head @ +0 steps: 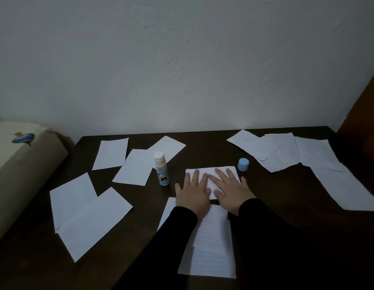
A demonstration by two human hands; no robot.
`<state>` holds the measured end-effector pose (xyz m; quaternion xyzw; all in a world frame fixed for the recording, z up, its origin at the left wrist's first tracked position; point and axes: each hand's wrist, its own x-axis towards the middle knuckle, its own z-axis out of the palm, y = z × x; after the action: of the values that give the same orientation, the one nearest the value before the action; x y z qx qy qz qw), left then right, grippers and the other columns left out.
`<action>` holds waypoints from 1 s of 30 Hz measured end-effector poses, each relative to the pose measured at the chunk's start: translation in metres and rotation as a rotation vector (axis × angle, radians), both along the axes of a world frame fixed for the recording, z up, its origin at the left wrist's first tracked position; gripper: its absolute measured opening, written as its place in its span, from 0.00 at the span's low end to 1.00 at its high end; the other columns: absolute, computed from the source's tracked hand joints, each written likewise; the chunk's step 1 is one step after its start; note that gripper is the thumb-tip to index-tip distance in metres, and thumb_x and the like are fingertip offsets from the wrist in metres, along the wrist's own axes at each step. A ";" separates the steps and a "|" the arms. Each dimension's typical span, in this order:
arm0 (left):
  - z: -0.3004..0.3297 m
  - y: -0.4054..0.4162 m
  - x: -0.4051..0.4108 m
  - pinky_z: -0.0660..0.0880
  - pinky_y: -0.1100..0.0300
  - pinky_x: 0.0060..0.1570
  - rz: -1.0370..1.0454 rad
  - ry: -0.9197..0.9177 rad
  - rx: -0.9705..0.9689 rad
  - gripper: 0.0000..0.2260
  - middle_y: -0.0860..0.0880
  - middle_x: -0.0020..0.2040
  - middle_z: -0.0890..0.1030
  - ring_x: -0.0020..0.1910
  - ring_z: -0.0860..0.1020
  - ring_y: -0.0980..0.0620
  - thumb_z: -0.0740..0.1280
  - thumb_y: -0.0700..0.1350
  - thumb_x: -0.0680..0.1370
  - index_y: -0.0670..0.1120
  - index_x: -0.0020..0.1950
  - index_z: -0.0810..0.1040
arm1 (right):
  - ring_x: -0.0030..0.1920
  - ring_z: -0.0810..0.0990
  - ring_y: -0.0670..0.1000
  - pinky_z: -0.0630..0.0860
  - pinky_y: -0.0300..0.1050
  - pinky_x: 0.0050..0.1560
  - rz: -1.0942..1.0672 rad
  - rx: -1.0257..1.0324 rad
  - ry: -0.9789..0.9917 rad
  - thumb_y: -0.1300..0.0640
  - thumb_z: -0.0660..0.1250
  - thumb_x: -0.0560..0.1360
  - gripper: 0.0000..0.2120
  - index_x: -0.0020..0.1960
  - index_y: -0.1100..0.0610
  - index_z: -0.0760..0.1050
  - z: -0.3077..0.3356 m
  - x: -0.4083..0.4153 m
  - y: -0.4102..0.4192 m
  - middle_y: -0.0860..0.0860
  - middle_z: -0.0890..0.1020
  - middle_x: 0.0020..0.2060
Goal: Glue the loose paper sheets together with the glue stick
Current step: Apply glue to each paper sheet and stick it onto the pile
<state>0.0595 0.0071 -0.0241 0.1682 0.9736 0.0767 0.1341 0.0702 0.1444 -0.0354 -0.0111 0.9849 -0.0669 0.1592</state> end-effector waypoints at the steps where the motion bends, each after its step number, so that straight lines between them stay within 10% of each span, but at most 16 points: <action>1: -0.003 -0.002 0.000 0.44 0.38 0.73 0.005 -0.011 0.006 0.24 0.50 0.80 0.42 0.78 0.40 0.47 0.45 0.54 0.84 0.54 0.80 0.44 | 0.77 0.35 0.51 0.39 0.63 0.73 -0.003 0.000 0.005 0.47 0.45 0.83 0.26 0.77 0.41 0.38 -0.002 0.000 0.000 0.43 0.38 0.77; 19: -0.003 -0.019 0.008 0.43 0.36 0.72 0.106 -0.085 -0.001 0.26 0.51 0.79 0.39 0.78 0.40 0.52 0.45 0.54 0.84 0.48 0.79 0.40 | 0.77 0.36 0.52 0.41 0.65 0.72 -0.298 -0.020 0.038 0.37 0.46 0.80 0.37 0.78 0.55 0.38 0.000 0.028 -0.001 0.51 0.39 0.78; 25: 0.015 -0.020 0.005 0.62 0.41 0.68 0.044 0.179 -0.012 0.17 0.48 0.68 0.70 0.68 0.67 0.48 0.61 0.50 0.79 0.46 0.66 0.71 | 0.78 0.45 0.53 0.48 0.64 0.73 -0.281 -0.033 0.077 0.39 0.48 0.80 0.33 0.79 0.54 0.48 0.008 0.029 0.005 0.51 0.49 0.78; 30: 0.012 -0.017 -0.012 0.49 0.36 0.72 -0.087 -0.005 0.002 0.24 0.50 0.80 0.51 0.78 0.49 0.48 0.55 0.52 0.83 0.50 0.78 0.55 | 0.75 0.56 0.53 0.56 0.60 0.73 -0.195 0.008 0.157 0.39 0.52 0.80 0.29 0.77 0.50 0.54 0.018 0.013 0.011 0.51 0.58 0.76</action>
<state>0.0478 -0.0099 -0.0125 0.2106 0.9649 0.0722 0.1395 0.0831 0.1552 -0.0179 0.0800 0.9910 -0.0769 0.0746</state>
